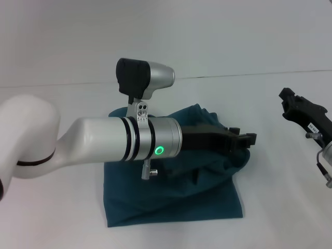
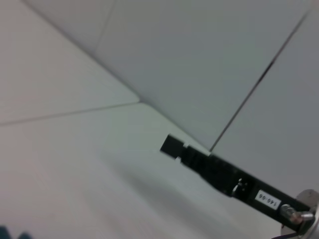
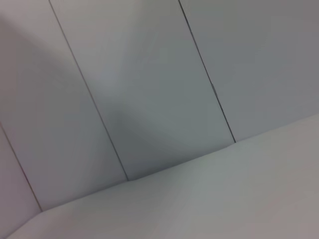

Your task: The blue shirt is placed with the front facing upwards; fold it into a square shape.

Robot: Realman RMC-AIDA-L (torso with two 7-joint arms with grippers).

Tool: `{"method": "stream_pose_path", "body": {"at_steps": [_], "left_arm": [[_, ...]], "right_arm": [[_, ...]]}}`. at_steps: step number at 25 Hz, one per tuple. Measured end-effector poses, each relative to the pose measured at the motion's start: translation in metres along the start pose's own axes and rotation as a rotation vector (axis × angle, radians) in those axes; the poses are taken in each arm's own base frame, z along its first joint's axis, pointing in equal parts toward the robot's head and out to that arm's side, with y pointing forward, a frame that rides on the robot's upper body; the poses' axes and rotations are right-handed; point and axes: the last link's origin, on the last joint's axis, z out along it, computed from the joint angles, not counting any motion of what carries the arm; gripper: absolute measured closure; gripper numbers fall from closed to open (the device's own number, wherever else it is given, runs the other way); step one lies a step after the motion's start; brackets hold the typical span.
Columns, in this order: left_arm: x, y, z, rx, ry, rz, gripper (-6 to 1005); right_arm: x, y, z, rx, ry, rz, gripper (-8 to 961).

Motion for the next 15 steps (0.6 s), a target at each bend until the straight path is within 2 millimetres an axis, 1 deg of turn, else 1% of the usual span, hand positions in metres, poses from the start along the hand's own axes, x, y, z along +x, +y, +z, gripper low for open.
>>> {"method": "stream_pose_path", "body": {"at_steps": [2, 5, 8, 11, 12, 15], "left_arm": [[0.004, 0.001, -0.002, -0.004, 0.021, 0.048, 686], [0.01, 0.0, -0.012, 0.003, 0.078, 0.121, 586], [0.016, -0.004, -0.028, 0.021, 0.169, 0.166, 459], [0.017, -0.014, -0.055, 0.061, 0.316, 0.176, 317], [0.016, -0.019, -0.067, 0.076, 0.387, 0.181, 314], [0.009, -0.03, -0.097, 0.092, 0.537, 0.187, 303]], "right_arm": [[-0.001, -0.002, -0.001, 0.003, -0.004, 0.001, 926], [-0.005, -0.005, -0.005, -0.006, -0.017, 0.007, 926], [-0.01, -0.01, -0.01, -0.017, -0.023, -0.005, 926], [-0.015, -0.016, -0.017, -0.033, -0.027, -0.034, 926], [-0.018, -0.018, -0.019, -0.038, -0.026, -0.04, 926], [-0.024, -0.022, -0.026, -0.078, -0.011, -0.061, 926]]}}
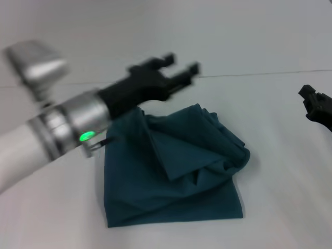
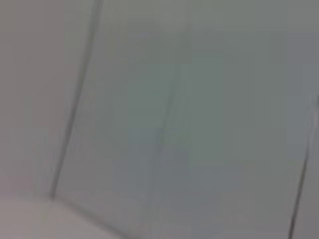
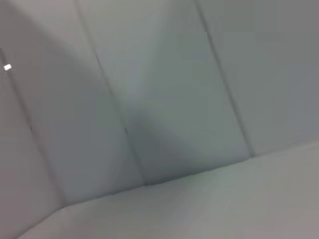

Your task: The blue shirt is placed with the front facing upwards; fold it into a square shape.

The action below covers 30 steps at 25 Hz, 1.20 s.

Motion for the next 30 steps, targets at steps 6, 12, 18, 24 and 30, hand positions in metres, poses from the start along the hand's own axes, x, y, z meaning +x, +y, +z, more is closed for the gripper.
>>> {"method": "stream_pose_path", "body": {"at_steps": [6, 12, 18, 24, 30], "left_arm": [[-0.006, -0.018, -0.053, 0.045, 0.188, -0.031, 289], [-0.019, -0.018, -0.073, 0.073, 0.212, 0.003, 286], [-0.029, -0.017, -0.076, 0.084, 0.185, 0.032, 284], [-0.039, -0.016, -0.083, 0.084, 0.125, 0.076, 281], [-0.051, -0.024, -0.11, 0.102, 0.0, 0.157, 278]], "right_arm": [[-0.025, 0.009, -0.004, -0.236, 0.074, -0.133, 926], [-0.062, 0.025, 0.018, -0.43, 0.233, -0.214, 926], [-0.107, 0.06, 0.059, -0.525, 0.518, -0.3, 893], [-0.144, 0.113, 0.089, -0.464, 0.789, -0.437, 677], [-0.155, 0.145, 0.101, -0.417, 0.916, -0.492, 389]]}}
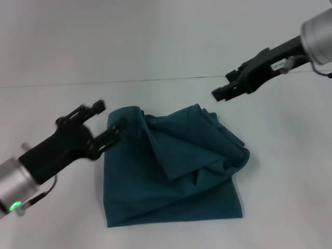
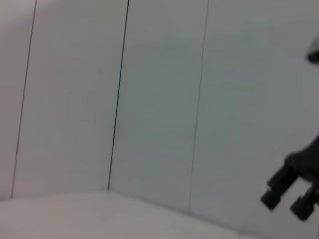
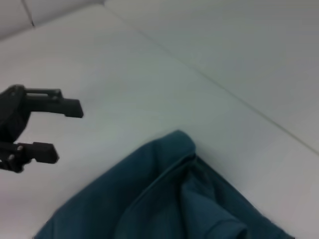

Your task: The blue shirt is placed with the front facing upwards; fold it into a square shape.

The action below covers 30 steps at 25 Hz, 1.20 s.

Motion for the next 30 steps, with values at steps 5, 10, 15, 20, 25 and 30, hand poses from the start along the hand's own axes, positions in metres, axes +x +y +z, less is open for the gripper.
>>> {"method": "stream_pose_path", "body": {"at_steps": [5, 10, 15, 20, 25, 30], "left_arm": [[-0.009, -0.009, -0.034, 0.065, -0.062, -0.012, 276], [-0.016, -0.012, -0.056, 0.114, -0.07, -0.04, 274], [-0.022, -0.01, -0.064, 0.136, -0.077, -0.066, 260], [-0.025, -0.01, -0.063, 0.129, -0.096, -0.07, 261], [-0.026, -0.01, -0.062, 0.126, -0.103, -0.072, 263], [-0.025, -0.011, -0.062, 0.126, -0.102, -0.069, 264]], "right_arm": [[-0.011, 0.024, 0.03, 0.029, 0.129, -0.061, 192], [-0.023, 0.051, 0.055, 0.04, 0.191, -0.13, 152], [-0.022, 0.083, 0.086, 0.045, 0.225, -0.221, 113], [-0.019, 0.105, 0.107, 0.058, 0.226, -0.276, 116], [-0.014, 0.109, 0.124, 0.105, 0.234, -0.286, 119], [-0.007, 0.102, 0.137, 0.139, 0.257, -0.266, 120]]}}
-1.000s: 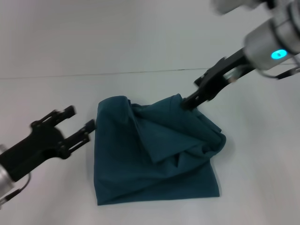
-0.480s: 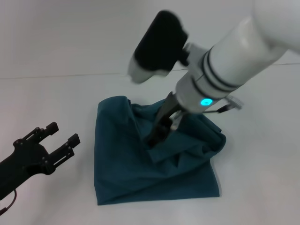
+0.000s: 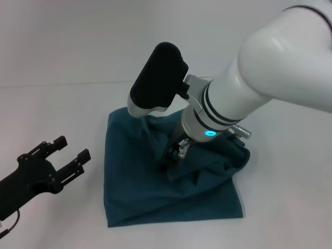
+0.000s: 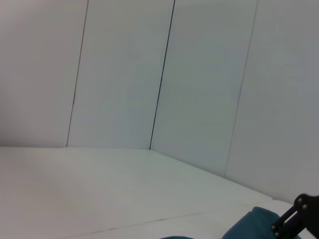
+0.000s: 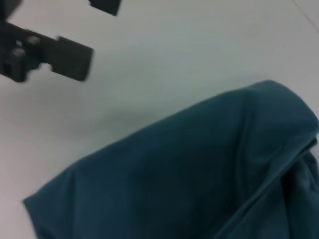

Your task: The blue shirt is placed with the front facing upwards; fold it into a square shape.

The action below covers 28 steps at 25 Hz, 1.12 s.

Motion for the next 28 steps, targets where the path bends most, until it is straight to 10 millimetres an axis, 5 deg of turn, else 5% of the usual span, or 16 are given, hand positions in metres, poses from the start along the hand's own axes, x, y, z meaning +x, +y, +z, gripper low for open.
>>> {"method": "stream_pose_path", "body": {"at_steps": [12, 20, 28], "left_arm": [[0.003, -0.002, 0.001, 0.003, 0.011, 0.001, 267], [0.006, -0.001, 0.005, -0.013, 0.015, -0.008, 267], [0.01, 0.001, 0.006, -0.032, 0.029, -0.008, 267]], "right_arm": [[0.024, -0.053, 0.009, 0.188, 0.009, 0.18, 124], [0.041, -0.097, -0.006, 0.284, -0.026, 0.309, 126], [0.045, -0.107, -0.03, 0.283, -0.116, 0.407, 128]]}}
